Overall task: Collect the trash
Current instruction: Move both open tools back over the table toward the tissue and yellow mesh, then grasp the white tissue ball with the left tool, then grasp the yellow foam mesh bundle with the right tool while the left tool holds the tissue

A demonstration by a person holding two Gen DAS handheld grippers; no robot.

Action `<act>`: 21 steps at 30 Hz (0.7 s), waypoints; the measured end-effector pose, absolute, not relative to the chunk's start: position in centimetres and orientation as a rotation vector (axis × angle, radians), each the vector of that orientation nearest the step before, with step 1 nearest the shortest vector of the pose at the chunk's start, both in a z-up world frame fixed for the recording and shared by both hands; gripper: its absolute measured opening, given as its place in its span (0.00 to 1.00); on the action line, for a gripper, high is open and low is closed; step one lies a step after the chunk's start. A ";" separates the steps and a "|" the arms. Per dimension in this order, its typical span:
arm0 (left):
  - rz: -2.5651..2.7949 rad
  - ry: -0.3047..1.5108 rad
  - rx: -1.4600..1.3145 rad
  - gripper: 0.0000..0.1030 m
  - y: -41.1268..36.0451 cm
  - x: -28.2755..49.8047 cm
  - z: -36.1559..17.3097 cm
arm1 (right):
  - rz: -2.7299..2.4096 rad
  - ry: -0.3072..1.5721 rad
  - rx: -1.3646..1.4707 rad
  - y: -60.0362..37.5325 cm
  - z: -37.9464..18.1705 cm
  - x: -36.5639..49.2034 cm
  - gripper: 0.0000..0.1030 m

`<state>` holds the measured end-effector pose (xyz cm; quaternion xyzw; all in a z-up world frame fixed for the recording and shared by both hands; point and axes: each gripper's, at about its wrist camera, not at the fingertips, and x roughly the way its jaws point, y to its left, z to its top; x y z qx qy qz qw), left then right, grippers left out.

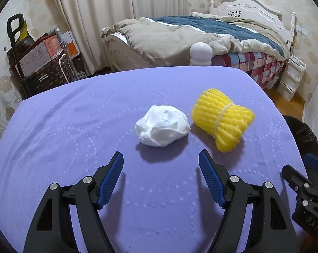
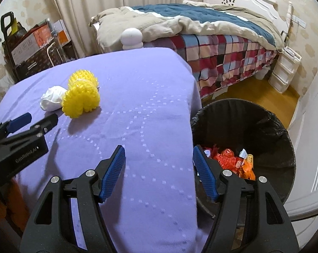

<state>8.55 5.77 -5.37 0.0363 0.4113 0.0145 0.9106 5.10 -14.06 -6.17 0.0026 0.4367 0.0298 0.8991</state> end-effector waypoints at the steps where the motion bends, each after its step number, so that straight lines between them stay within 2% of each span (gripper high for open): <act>1: 0.029 0.849 0.076 0.70 5.8 8.8 -5.4 | 0.060 0.910 0.003 -13.9 -6.3 5.4 0.64; 4: 0.024 0.850 0.079 0.70 6.0 9.4 -5.4 | 0.054 0.913 -0.008 -13.5 -6.3 6.0 0.67; 13: 0.028 0.847 0.088 0.72 6.2 11.1 -5.4 | 0.067 0.905 -0.035 -12.5 -6.3 6.2 0.67; 14: 0.029 0.846 0.090 0.71 6.2 11.2 -5.4 | 0.070 0.905 -0.036 -12.5 -6.3 6.3 0.67; 16: 0.017 0.856 0.087 0.55 6.3 11.6 -5.6 | 0.078 0.906 -0.043 -12.0 -6.3 6.4 0.67; 18: -0.005 0.871 0.075 0.49 6.3 11.8 -5.8 | 0.081 0.906 -0.054 -11.7 -6.3 6.6 0.67; 21: -0.011 0.865 0.075 0.46 6.4 11.8 -5.7 | 0.096 0.906 -0.065 -10.9 -6.3 6.8 0.67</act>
